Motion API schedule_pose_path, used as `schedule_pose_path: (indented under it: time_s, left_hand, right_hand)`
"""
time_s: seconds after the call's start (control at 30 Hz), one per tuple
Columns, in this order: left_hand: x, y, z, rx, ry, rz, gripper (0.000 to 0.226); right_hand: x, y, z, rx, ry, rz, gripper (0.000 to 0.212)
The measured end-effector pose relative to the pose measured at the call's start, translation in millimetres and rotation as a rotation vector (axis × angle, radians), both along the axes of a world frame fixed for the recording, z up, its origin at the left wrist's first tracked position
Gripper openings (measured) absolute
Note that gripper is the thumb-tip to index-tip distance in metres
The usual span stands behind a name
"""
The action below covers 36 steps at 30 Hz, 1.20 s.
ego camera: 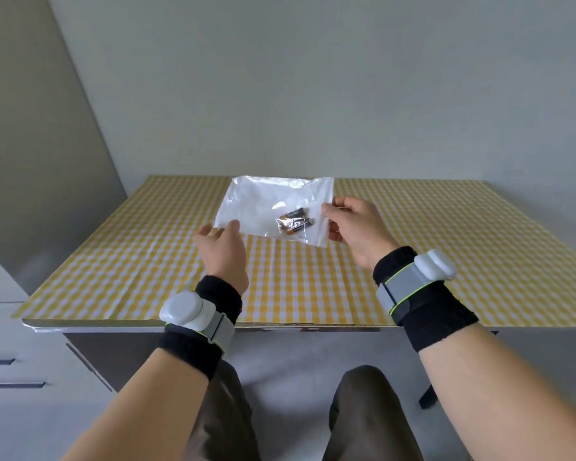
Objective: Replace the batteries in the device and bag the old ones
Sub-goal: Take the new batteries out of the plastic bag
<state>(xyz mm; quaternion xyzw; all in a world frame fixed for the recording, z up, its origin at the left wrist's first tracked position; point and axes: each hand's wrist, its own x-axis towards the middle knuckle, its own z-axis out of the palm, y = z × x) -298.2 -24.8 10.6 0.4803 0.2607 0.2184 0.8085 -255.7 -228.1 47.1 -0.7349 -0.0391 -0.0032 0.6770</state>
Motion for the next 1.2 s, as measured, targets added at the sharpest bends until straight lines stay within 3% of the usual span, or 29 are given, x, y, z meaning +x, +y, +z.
schedule_pose_path:
  time_s: [0.13,0.23,0.3,0.37,0.5,0.63,0.8,1.0,1.2]
  left_hand:
    - [3,4,11,0.340,0.184,0.035,0.062]
    - [2,-5,21,0.574,0.341,-0.069,0.080]
    - [1,-10,26,0.687,0.328,-0.095,0.082]
    - [1,-14,29,0.789,0.196,-0.105,0.063]
    - [5,-24,41,0.752,-0.033,-0.263,0.019]
    - [17,-36,50,0.749,-0.011,-0.390,0.037]
    - [29,-36,49,0.685,-0.007,-0.398,0.048]
    - [34,-34,45,0.710,0.004,-0.413,0.028]
    - [36,-29,42,0.655,-0.007,-0.447,0.027]
  right_hand:
    - [7,8,12,-0.090,-0.033,0.020,0.011]
    - [9,12,12,-0.119,-0.016,0.025,0.011]
    - [11,14,12,-0.110,0.016,0.027,0.012]
    - [13,15,13,-0.078,0.057,0.046,0.011]
    - [20,15,16,-0.051,0.054,0.081,0.009]
    - [27,15,21,-0.033,0.049,0.141,0.021]
    - [29,14,20,0.010,0.044,0.219,0.028]
    - [32,18,14,-0.054,0.016,0.315,0.025]
    - [35,19,10,-0.049,0.062,0.352,0.033]
